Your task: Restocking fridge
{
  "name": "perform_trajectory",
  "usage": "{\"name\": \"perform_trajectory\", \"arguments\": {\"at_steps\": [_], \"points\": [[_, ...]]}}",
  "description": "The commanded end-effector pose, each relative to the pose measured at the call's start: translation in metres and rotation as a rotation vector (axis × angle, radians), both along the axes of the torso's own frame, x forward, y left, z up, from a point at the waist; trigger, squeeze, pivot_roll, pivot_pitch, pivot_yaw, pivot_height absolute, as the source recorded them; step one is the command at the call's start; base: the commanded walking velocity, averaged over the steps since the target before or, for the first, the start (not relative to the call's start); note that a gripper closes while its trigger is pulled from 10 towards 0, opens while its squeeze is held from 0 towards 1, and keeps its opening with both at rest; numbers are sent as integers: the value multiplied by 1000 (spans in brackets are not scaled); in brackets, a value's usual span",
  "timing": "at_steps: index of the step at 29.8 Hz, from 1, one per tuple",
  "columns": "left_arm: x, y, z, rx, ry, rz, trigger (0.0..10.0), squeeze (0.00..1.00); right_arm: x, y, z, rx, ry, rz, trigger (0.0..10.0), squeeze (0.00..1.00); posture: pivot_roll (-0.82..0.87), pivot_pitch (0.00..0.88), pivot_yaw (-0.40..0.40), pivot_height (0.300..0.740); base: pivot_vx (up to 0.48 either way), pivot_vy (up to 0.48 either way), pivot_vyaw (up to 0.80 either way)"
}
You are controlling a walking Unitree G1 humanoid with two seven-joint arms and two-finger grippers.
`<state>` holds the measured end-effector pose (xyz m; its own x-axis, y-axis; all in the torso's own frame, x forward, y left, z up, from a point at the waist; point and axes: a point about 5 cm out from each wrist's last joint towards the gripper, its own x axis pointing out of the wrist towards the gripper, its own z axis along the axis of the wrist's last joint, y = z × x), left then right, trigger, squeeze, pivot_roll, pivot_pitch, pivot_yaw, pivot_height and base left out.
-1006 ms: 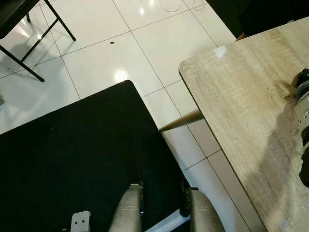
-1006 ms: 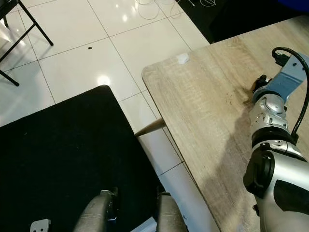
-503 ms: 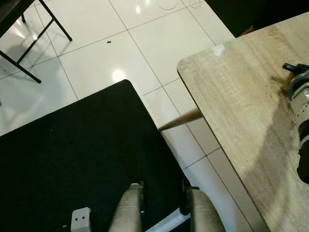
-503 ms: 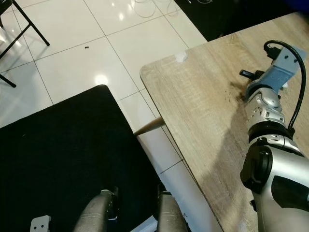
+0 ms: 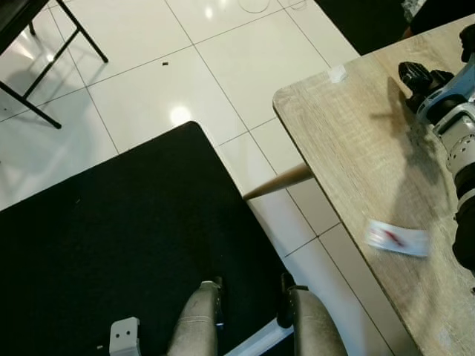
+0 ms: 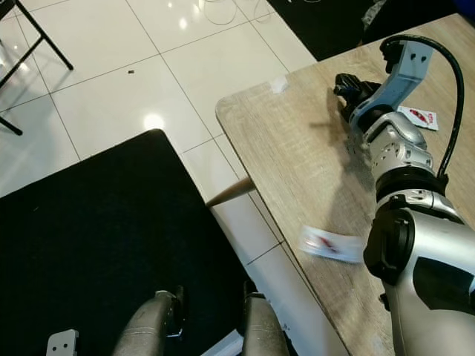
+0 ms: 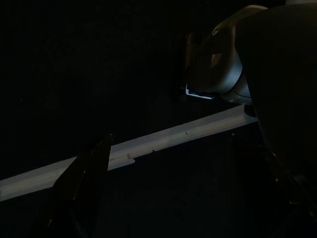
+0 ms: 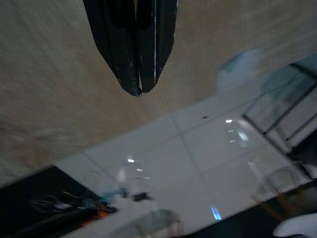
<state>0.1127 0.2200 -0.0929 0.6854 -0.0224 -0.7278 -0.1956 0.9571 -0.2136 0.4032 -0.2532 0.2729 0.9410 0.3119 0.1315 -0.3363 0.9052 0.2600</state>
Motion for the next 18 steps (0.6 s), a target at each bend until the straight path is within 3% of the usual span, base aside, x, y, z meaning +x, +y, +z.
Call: {"name": "perform_trajectory", "arguments": {"at_steps": [1,2,3,4,5,9,18], "points": [[-16,-15,-9,-48,70,-18,10000,0,-4,-12,1,-21,-19,-33,0,0,36,351,-90,740,0,0,0],[-15,-15,-9,-48,74,-23,10000,0,-4,-18,0,-32,1,-109,10000,0,37,345,-89,740,0,0,0],[-15,-15,-9,-48,74,-23,10000,0,-4,-18,0,-32,1,-109,10000,0,37,345,-89,740,0,0,0],[-15,-15,-9,-48,78,-29,10000,0,-4,-27,-1,-14,26,-223,10000,710,38,332,-87,740,0,0,0],[-15,-16,-9,-48,81,-33,10000,0,-5,-34,-3,-33,41,-304,10000,1000,36,320,-88,740,0,0,0],[-15,-16,-10,-48,90,-40,10000,0,-8,-45,-9,-89,82,-442,10000,1000,39,300,-88,740,0,0,0],[-15,-18,-10,-48,99,-46,10000,0,-11,-55,-18,-93,160,-577,10000,1000,46,282,-100,740,0,0,0]]}}
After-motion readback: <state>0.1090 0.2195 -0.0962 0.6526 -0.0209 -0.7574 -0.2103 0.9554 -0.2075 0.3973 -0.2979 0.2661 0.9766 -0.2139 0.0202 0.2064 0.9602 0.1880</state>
